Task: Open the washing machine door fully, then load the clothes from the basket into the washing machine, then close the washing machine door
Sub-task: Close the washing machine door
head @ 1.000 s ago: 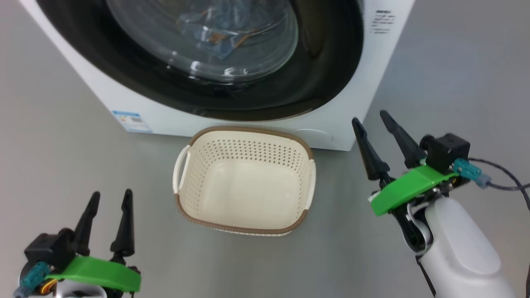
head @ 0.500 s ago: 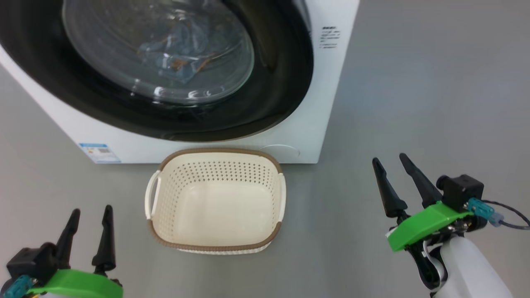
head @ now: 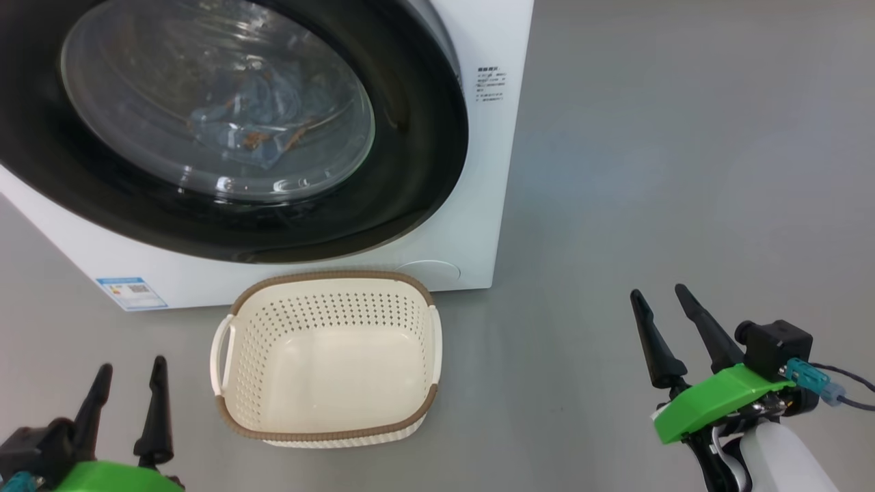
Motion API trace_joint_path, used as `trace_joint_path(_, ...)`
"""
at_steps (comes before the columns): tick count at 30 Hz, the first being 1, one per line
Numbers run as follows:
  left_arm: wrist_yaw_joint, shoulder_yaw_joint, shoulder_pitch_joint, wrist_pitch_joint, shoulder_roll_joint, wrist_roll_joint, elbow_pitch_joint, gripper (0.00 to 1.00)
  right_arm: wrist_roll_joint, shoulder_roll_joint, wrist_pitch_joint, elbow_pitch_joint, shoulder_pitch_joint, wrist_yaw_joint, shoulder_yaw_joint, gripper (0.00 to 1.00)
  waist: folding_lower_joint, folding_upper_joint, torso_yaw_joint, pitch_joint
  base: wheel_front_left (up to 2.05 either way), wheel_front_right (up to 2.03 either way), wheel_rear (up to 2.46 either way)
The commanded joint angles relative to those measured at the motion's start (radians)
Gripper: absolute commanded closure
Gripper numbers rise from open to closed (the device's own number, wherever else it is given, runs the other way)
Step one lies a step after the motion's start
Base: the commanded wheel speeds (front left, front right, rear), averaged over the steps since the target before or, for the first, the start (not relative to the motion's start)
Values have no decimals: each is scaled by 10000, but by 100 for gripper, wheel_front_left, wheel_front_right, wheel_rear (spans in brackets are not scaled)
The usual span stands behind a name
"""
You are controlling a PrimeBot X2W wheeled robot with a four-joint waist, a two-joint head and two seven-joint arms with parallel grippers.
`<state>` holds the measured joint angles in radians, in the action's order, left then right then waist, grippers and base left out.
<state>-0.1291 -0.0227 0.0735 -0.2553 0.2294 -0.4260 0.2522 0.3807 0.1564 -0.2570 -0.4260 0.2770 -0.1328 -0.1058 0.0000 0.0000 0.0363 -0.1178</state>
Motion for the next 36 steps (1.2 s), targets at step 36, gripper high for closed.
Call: trace_joint_path(36, -16, 750, -671, -65, 326, 325, -85, 0, -85, 137, -48, 687, -1203, 21, 278, 0, 0, 0, 383, 545, 0, 0, 0)
